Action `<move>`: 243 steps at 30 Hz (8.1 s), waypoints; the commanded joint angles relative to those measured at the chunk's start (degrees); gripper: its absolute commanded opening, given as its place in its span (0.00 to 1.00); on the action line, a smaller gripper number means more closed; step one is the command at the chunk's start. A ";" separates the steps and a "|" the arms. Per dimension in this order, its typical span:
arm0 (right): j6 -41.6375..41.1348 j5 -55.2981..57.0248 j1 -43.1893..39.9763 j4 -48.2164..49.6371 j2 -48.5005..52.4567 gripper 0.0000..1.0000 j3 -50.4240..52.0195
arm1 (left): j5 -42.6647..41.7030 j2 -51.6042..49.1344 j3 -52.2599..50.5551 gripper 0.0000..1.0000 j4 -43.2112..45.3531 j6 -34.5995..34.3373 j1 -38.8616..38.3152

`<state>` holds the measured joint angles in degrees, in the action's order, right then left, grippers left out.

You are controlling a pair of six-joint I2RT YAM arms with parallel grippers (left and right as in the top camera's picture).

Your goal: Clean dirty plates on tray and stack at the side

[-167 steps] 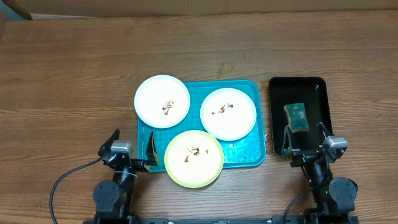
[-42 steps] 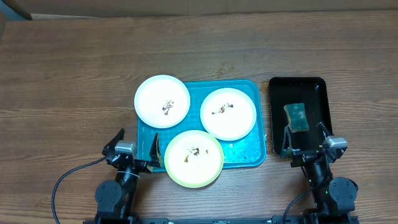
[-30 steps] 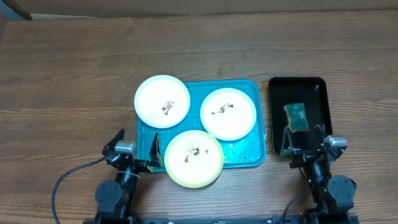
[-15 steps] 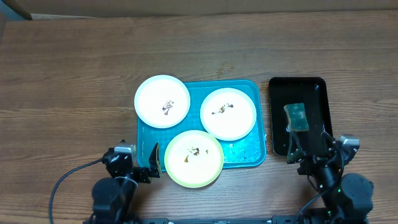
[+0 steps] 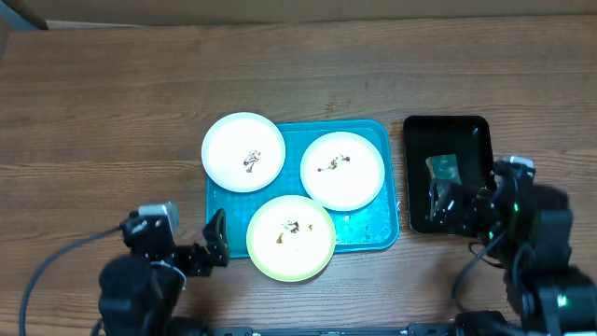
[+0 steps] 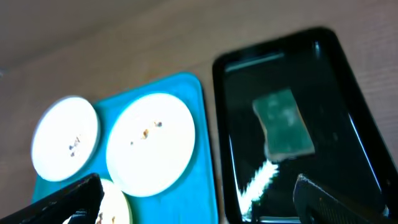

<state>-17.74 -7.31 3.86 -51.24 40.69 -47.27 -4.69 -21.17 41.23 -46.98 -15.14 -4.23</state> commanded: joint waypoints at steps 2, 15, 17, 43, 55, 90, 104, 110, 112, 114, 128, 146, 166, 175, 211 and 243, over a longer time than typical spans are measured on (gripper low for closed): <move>0.17 -0.26 0.28 -6.64 6.32 1.00 -7.69 | -0.63 -8.85 9.53 1.00 -6.75 -1.62 -0.31; 6.88 -0.20 0.28 -18.27 15.87 1.00 -17.79 | -5.27 -28.44 26.75 1.00 -30.97 -3.26 -0.31; 6.84 0.24 0.28 -17.51 15.87 1.00 -17.79 | -7.45 -29.88 26.75 1.00 -30.25 -3.23 -0.31; 5.75 1.70 0.24 -13.70 22.38 1.00 -17.73 | -6.25 -54.05 20.70 0.83 -29.16 -7.30 -10.29; 5.77 1.70 0.24 -12.26 23.85 1.00 -17.73 | -5.79 -63.84 14.93 0.68 -21.94 -8.48 -12.85; 11.19 1.97 0.24 -9.35 31.41 0.95 -17.62 | -5.44 -77.07 13.99 0.04 -15.10 -9.35 -12.68; 11.85 17.38 0.24 1.09 46.51 0.80 -17.62 | -5.44 -77.07 13.99 0.04 -15.06 -9.75 -12.68; 11.82 17.81 0.17 2.69 51.98 0.74 -17.62 | -5.46 -77.07 13.99 0.04 -14.67 -9.81 -12.68; 11.82 17.79 -0.07 3.21 53.92 0.73 -17.62 | -5.46 -77.07 13.99 0.04 -14.67 -9.81 -12.68; 11.82 17.79 -0.33 3.30 55.76 0.72 -17.62 | -5.46 -77.07 13.99 0.04 -14.64 -9.81 -12.68; 11.78 17.81 -2.08 5.42 62.97 0.62 -17.44 | -5.46 -77.09 13.99 0.04 -14.51 -9.81 -12.68; 5.44 12.98 -2.10 5.40 62.97 0.18 -15.43 | -5.46 -77.07 13.99 0.05 -14.40 -10.23 -12.68; 5.27 10.16 -2.10 -7.96 60.96 0.04 -27.26 | -5.88 -77.09 13.99 0.04 -13.92 -10.23 -12.70; 2.60 6.64 -2.10 -12.41 53.77 0.04 -30.80 | -5.88 -77.07 13.99 0.04 -13.86 -10.25 -12.68; 1.75 -13.97 27.28 -8.81 53.62 0.04 -29.88 | -8.61 -77.07 13.99 0.04 -11.39 -12.11 -12.68; -21.84 -14.40 45.09 4.57 66.86 0.04 -28.65 | -9.99 -77.07 13.99 0.04 -10.78 -12.35 -12.68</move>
<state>-34.70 -21.21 48.77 -47.40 107.42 -76.71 -14.41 -97.80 55.53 -58.02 -26.70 -16.80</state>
